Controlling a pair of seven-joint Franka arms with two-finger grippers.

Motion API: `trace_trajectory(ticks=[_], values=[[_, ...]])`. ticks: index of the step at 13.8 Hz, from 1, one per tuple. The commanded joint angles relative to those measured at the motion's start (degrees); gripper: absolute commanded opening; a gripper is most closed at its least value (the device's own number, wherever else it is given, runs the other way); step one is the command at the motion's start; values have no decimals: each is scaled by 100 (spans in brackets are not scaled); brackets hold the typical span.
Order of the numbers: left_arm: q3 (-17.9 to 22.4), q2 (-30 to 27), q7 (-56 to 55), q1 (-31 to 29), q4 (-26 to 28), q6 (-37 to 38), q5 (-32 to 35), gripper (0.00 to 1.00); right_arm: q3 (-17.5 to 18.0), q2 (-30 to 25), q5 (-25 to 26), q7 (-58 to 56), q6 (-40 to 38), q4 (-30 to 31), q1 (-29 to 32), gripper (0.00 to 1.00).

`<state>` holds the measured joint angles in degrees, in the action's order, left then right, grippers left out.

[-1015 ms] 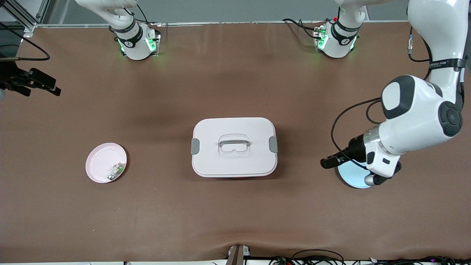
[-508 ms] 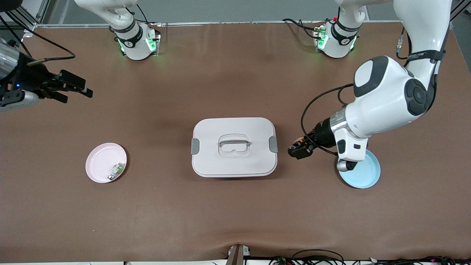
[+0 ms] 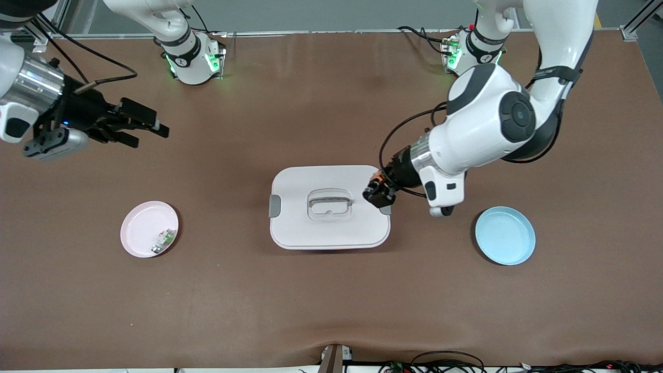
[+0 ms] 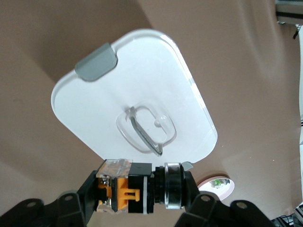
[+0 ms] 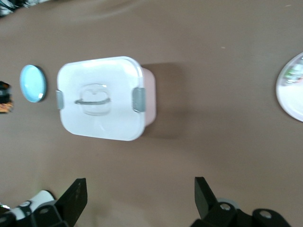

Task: Transfer orange switch to right arm and place
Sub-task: 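Lift the switch with the left gripper while the right gripper approaches, then bring the right gripper to the switch held above the white box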

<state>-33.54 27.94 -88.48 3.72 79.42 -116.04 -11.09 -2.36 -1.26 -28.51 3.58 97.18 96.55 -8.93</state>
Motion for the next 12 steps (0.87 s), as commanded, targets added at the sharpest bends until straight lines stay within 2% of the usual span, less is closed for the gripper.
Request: trace_trajectory(ticks=[1, 5, 10, 12], values=[[-3, 133, -318, 207, -226, 90, -104, 2, -36, -84, -610, 81, 362, 276, -65, 100], [-3, 133, -467, 296, -226, 143, -639, 2, -28, -172, -1015, 81, 1327, 846, -433, 100], [-12, 133, -889, 375, -234, 301, -684, 2, -28, -155, -1578, 195, 3005, 1524, -1294, 100], [-12, 133, -1065, 383, -234, 319, -684, 2, -28, -102, -2146, 266, 3674, 1700, -1733, 100]])
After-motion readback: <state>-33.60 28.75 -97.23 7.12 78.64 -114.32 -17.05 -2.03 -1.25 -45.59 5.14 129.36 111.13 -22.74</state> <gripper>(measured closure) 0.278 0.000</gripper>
